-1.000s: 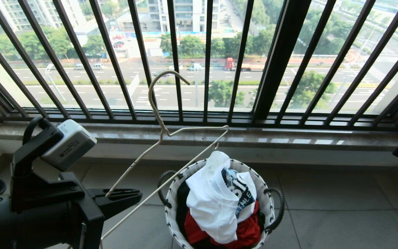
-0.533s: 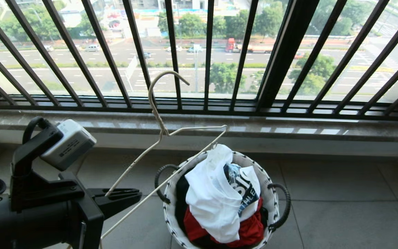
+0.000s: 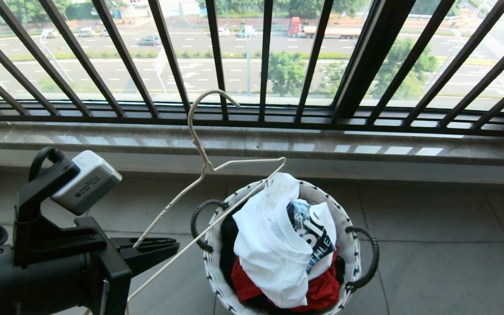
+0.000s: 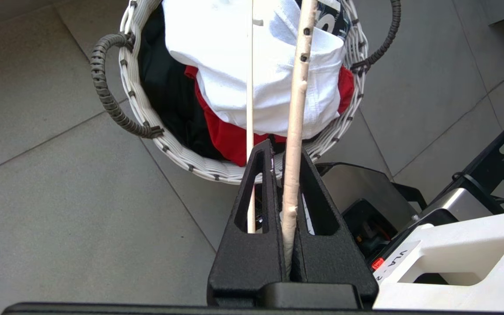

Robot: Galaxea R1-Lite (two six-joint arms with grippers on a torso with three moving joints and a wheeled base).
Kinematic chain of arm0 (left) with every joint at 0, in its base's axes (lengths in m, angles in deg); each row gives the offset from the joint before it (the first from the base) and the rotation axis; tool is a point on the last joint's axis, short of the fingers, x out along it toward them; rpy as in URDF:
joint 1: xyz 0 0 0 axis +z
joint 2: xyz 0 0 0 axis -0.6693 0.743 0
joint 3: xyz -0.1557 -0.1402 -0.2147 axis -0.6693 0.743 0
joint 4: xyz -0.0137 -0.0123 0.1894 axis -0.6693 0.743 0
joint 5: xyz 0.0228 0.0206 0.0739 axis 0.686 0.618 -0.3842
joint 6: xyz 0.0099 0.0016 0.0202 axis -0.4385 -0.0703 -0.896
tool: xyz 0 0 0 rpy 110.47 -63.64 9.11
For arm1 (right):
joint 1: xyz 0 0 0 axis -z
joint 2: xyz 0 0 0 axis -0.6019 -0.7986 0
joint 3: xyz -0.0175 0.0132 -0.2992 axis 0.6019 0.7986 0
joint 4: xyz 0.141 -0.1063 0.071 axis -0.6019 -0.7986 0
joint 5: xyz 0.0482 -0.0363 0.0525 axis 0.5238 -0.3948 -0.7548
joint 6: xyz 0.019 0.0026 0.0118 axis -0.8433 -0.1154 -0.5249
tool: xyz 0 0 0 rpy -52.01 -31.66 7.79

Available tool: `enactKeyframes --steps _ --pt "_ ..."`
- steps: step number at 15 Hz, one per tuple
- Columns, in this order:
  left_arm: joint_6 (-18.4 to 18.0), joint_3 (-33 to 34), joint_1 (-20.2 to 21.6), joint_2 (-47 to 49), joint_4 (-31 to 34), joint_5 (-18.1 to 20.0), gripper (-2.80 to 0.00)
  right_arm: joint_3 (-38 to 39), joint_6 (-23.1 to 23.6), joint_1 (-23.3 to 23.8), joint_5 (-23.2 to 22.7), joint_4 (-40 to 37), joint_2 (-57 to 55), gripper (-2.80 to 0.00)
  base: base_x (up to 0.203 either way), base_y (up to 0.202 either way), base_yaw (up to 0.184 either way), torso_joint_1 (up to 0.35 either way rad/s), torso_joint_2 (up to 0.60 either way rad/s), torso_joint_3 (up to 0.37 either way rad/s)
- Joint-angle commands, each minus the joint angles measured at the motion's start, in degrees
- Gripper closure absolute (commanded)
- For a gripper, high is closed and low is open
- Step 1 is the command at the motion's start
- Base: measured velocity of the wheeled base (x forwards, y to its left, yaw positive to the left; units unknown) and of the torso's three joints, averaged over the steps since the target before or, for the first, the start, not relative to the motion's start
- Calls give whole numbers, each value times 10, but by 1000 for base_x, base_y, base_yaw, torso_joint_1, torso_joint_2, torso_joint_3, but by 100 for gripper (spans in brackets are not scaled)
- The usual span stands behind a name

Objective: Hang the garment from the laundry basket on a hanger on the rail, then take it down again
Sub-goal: Pick up the clothes rack on the clothesline

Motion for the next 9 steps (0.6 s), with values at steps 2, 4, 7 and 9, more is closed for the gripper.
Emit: enactKeyframes --steps 2,4,7,9 --pt "2 0 0 -11 -3 0 0 0 0 0 0 0 -1 0 0 0 0 1 1 -193" --pt "2 0 0 -27 -12 1 0 0 0 0 0 0 0 0 0 0 0 4 1 -80" --pt "2 -7 0 -46 -13 1 0 0 1 0 0 0 0 0 0 0 0 1 2 -20" --pt "2 -8 0 -46 -12 1 0 0 1 0 0 0 0 0 0 0 0 0 0 0"
